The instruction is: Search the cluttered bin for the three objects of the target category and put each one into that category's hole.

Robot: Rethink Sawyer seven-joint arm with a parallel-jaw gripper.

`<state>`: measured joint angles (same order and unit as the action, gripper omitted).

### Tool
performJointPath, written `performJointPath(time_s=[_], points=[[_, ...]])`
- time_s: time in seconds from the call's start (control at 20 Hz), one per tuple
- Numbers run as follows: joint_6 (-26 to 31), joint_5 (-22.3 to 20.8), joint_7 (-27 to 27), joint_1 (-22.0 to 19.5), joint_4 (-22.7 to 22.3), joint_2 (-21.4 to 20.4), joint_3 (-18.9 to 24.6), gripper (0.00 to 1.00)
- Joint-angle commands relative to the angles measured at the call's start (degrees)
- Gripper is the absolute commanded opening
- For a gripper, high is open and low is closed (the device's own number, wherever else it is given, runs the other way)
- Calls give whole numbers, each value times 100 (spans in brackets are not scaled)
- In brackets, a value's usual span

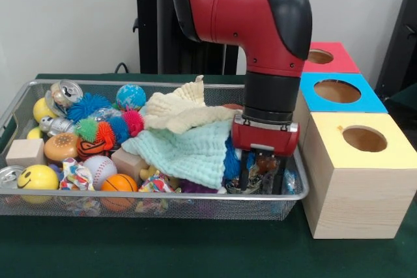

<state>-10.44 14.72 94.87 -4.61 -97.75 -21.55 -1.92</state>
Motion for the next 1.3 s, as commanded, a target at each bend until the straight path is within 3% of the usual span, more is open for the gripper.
performJointPath(time_s=[0.05,0.45,0.6,0.9,1.3], points=[[-643,197,1427,-81,246,620,194,100],[-668,5,1448,-343,59,494,554,100],[-220,-114,1413,-596,-297,23,788,100],[722,67,1208,-763,-668,-777,934,100],[1273,252,1253,-615,-733,-1146,832,100]])
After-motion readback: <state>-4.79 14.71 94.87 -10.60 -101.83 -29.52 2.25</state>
